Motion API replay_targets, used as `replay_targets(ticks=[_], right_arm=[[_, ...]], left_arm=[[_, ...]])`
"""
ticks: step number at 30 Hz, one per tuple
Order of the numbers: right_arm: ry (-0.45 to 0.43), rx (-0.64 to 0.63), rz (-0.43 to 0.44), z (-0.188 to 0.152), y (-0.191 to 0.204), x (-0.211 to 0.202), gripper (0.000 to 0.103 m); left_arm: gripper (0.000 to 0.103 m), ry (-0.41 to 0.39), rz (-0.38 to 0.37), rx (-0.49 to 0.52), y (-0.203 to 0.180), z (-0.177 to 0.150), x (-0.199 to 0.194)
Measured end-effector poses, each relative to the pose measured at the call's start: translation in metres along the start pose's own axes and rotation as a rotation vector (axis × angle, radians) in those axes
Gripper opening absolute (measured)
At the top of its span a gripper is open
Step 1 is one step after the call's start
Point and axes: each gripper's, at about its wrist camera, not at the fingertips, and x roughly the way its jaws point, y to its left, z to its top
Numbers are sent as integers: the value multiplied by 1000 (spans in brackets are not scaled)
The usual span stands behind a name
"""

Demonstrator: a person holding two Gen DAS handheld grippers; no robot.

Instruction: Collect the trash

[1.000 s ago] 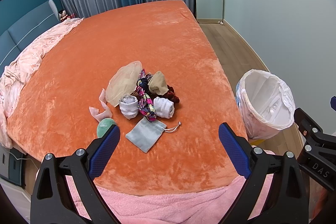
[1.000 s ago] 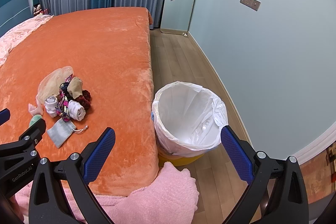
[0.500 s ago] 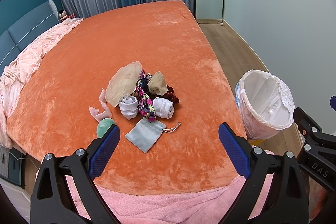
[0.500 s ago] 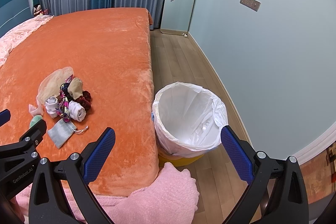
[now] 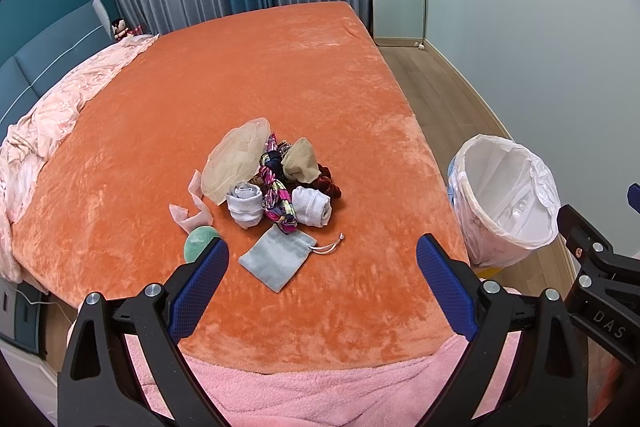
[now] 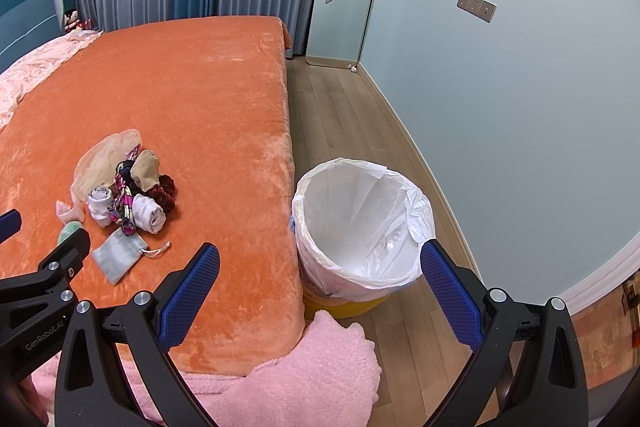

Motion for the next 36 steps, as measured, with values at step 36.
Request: replay_targets(ticks=[36], right_arm=[[17, 35, 204, -37, 123, 73, 96]], left_arm=[[90, 146, 59, -207, 176, -43, 130]])
